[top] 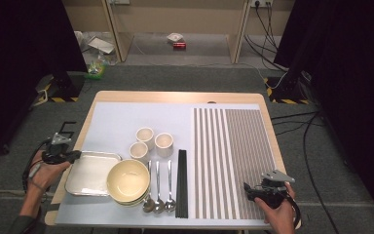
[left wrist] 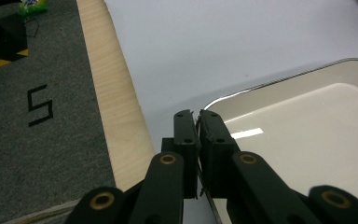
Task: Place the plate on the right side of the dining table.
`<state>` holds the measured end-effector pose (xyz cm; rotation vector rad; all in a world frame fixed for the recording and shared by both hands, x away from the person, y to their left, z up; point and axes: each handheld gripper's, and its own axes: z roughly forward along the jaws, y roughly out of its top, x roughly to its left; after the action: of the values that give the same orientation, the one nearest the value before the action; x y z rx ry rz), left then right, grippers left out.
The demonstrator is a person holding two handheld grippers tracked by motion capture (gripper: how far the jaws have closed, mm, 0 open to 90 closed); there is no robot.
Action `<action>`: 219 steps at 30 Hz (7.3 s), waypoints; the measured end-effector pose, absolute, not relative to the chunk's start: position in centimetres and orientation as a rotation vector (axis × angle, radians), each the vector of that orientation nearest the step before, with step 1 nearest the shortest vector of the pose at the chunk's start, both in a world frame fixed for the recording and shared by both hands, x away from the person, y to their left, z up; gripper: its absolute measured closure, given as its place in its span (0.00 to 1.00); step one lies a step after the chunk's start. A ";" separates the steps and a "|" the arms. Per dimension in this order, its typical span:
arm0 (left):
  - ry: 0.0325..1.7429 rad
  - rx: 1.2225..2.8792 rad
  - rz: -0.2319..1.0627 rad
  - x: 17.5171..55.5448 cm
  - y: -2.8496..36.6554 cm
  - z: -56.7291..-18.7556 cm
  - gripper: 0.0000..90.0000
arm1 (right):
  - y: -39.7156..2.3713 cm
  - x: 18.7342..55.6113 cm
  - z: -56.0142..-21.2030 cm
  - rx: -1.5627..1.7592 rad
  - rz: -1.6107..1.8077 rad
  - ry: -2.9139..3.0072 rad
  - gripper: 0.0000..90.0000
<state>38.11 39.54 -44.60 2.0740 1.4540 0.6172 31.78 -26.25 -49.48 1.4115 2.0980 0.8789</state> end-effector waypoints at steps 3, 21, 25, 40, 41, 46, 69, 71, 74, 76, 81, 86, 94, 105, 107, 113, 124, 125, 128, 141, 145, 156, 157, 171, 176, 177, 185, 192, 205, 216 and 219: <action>1.481 2.052 0.600 37.7 40.5 -44.6 0.96 | -26.3 31.8 -49.5 1.411 0.879 2.098 0.16; 1.609 1.892 0.495 36.7 43.0 -45.4 0.91 | -26.3 31.8 -49.5 1.412 0.879 2.098 0.16; 1.618 1.844 0.469 36.7 43.2 -45.8 0.89 | -26.3 31.8 -49.5 1.411 0.884 2.098 0.16; 1.677 1.720 0.338 35.6 44.3 -46.2 0.84 | -26.2 31.8 -49.5 1.410 0.882 2.098 0.17; 1.680 1.702 0.324 35.6 44.3 -46.2 0.85 | -26.2 31.8 -49.5 1.409 0.881 2.098 0.16; 1.674 1.702 0.353 35.7 44.0 -46.3 0.93 | -26.3 31.8 -49.5 1.409 0.882 2.098 0.17; 1.622 1.578 0.403 36.1 44.1 -41.6 0.98 | -26.3 31.8 -49.5 1.412 0.879 2.098 0.16; 1.612 1.587 0.421 36.2 44.0 -40.8 0.98 | -26.3 31.8 -49.5 1.412 0.879 2.098 0.16; 1.597 1.589 0.419 36.3 43.7 -39.9 0.98 | -26.3 31.8 -49.5 1.412 0.879 2.098 0.16; 1.585 1.589 0.418 36.3 43.4 -39.2 0.98 | -26.3 31.8 -49.5 1.412 0.879 2.098 0.16; 1.547 1.596 0.437 36.5 42.5 -37.3 0.98 | -26.3 31.8 -49.5 1.412 0.879 2.098 0.16; 1.528 1.613 0.436 36.9 41.7 -36.0 0.98 | -26.3 31.8 -49.5 1.406 0.878 2.100 0.16; 1.484 1.623 0.426 37.7 39.4 -34.0 0.98 | -26.3 31.8 -49.5 1.413 0.880 2.099 0.16; 1.415 1.646 0.398 39.2 35.1 -32.4 0.98 | -26.3 31.8 -49.5 1.410 0.874 2.102 0.16; 1.407 1.646 0.381 39.5 34.3 -32.3 0.98 | -26.3 31.8 -49.5 1.411 0.876 2.101 0.16; 1.369 1.646 0.362 40.3 31.4 -32.0 0.98 | -26.3 31.8 -49.5 1.413 0.882 2.101 0.16; 1.309 1.706 0.337 41.8 25.8 -31.8 0.98 | -26.1 31.6 -49.2 1.415 0.934 2.084 0.22; 1.303 1.709 0.336 41.9 25.5 -31.8 0.98 | -26.1 31.6 -48.9 1.406 0.971 2.066 0.23; 1.274 1.721 0.307 42.3 24.1 -31.9 0.98 | -26.2 31.5 -48.4 1.406 0.997 2.047 0.22; 1.242 1.755 0.262 43.2 20.1 -32.8 0.98 | -23.7 31.5 -44.9 1.373 1.189 2.050 0.26; 1.242 1.765 0.248 43.4 19.4 -33.2 0.98 | -22.6 31.9 -44.0 1.331 1.203 2.068 0.27; 1.228 1.785 0.241 43.4 18.1 -33.8 0.98 | -19.2 32.7 -41.5 1.254 1.328 2.088 0.29; 1.226 1.777 0.237 43.4 17.8 -33.9 0.98 | -18.9 32.9 -41.3 1.240 1.347 2.089 0.29; 1.187 1.824 0.235 43.0 15.8 -34.6 0.98 | -15.7 33.1 -39.5 1.198 1.528 2.123 0.29; 1.175 1.821 0.229 42.9 14.9 -34.9 0.98 | -15.0 33.3 -39.6 1.214 1.550 2.113 0.30; 1.167 1.825 0.224 42.8 14.7 -34.9 0.98 | -14.9 33.3 -39.6 1.216 1.550 2.113 0.30; 1.127 1.816 0.217 42.3 14.2 -34.7 0.98 | -14.6 33.9 -40.2 1.287 1.619 2.103 0.40; 1.116 1.825 0.215 42.1 14.2 -34.8 0.98 | -14.6 34.3 -40.4 1.361 1.657 2.071 0.59; 1.094 1.852 0.185 41.7 14.0 -35.2 0.98 | -15.7 34.7 -40.4 1.391 1.728 1.902 0.85; 1.092 1.854 0.110 41.8 13.6 -35.3 0.78 | -16.7 35.7 -40.0 1.382 1.755 1.868 0.88; 1.075 1.863 0.106 41.5 13.8 -35.1 0.72 | -17.1 35.9 -39.9 1.382 1.722 1.869 0.88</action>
<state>41.53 13.84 -35.08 1.8634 1.0745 0.1062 35.93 -17.06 -39.88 1.3819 1.8690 1.7225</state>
